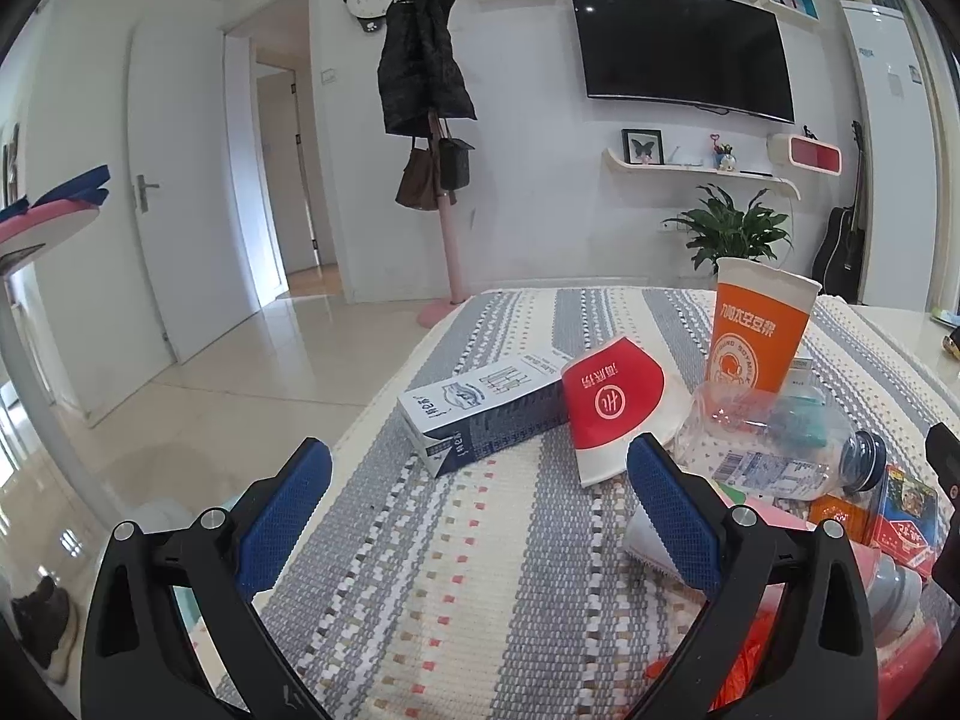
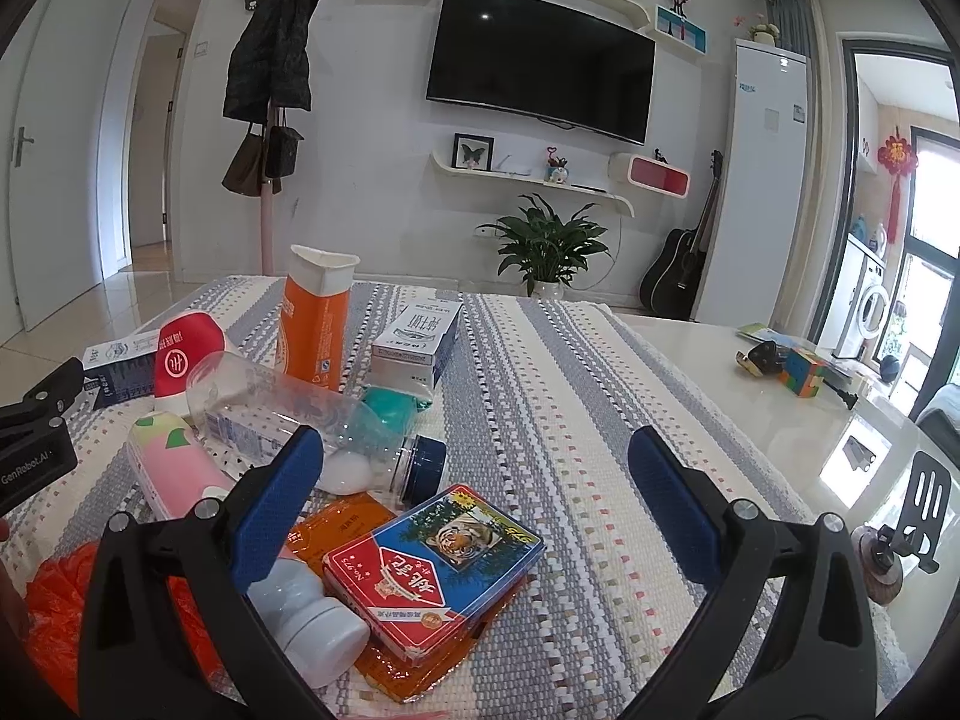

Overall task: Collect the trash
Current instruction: 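Move both grippers toward the cluttered table items, then grasp the white milk carton with the left gripper while the right grasps the orange cup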

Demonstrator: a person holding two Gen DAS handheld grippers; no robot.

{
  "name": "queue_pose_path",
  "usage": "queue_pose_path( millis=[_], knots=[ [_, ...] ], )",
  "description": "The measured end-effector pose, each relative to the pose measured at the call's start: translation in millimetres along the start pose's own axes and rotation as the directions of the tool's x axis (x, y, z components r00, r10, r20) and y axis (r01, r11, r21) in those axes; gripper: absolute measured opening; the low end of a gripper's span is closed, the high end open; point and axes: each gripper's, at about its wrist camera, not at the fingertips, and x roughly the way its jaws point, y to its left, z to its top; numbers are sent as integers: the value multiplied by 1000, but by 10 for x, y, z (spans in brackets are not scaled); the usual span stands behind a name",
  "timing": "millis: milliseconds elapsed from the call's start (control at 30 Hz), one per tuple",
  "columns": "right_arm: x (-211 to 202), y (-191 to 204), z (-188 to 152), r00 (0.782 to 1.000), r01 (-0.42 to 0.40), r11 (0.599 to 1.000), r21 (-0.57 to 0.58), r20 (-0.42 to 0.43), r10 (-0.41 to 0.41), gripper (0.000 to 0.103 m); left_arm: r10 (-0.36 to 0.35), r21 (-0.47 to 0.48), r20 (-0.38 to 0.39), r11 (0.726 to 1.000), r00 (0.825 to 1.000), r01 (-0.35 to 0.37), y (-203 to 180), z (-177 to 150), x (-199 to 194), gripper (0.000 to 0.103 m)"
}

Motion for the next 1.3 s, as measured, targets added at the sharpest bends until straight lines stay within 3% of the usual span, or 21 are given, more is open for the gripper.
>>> queue_pose_path(
  millis=[1000, 1067, 1133, 1167, 1233, 1300],
  knots=[
    [5, 21, 4, 1000, 8, 1000, -6, -1, -8, 92, -4, 12, -14, 1000, 1000, 4, -32, -14, 52, 96],
    [0, 23, 4, 1000, 10, 1000, -8, 0, -10, 85, -17, 7, -19, 1000, 1000, 17, -18, -15, 56, 96],
    [7, 11, 4, 1000, 14, 1000, -6, -6, -15, 71, -56, -5, -56, 998, 997, 56, 43, -9, 104, 96],
    [24, 10, 7, 1000, 12, 1000, -9, -18, -12, 68, -77, -35, -97, 997, 992, 74, 148, 13, 161, 96],
    [65, 0, 34, 999, -9, 1000, -14, -53, 8, 52, -114, -81, -134, 991, 984, 104, 360, 105, 274, 96],
    [66, -39, 132, 997, -43, 999, 1, -64, 43, 48, -160, -80, -178, 986, 971, 147, 546, 264, 453, 96]
  ],
)
